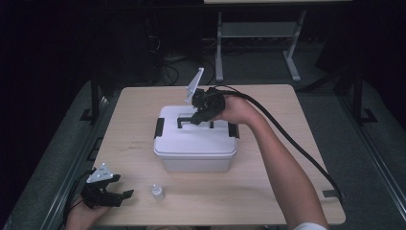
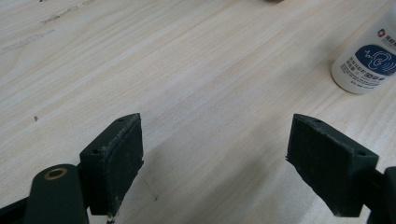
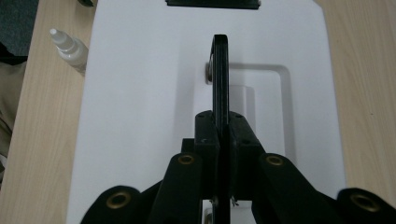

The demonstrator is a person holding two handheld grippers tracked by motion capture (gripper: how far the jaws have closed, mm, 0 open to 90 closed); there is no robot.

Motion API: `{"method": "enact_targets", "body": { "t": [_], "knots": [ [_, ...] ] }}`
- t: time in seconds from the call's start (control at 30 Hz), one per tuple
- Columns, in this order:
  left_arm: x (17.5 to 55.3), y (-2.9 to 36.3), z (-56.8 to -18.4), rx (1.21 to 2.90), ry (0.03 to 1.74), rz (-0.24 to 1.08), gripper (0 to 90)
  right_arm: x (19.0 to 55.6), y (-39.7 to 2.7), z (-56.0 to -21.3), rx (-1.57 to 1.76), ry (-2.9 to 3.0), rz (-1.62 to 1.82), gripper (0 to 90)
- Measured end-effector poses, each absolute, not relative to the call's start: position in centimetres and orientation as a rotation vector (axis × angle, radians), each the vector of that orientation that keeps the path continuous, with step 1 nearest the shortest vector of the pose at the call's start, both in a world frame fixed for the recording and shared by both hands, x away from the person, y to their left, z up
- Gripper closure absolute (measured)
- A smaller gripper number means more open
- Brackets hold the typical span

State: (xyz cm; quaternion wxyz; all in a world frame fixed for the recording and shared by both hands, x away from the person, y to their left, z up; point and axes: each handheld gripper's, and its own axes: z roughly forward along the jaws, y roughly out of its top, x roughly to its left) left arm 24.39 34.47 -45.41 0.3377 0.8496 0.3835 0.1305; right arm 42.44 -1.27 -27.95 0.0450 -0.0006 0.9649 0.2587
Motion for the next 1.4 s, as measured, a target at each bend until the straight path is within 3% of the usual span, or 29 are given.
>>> {"method": "enact_targets", "body": {
  "t": [1.4],
  "knots": [
    [24.3, 34.6, -45.2, 2.204, 1.006, 0.343, 18.1, 39.2, -5.3, -22.8, 0.033, 2.85, 0.799, 83.9]
  ]
}}
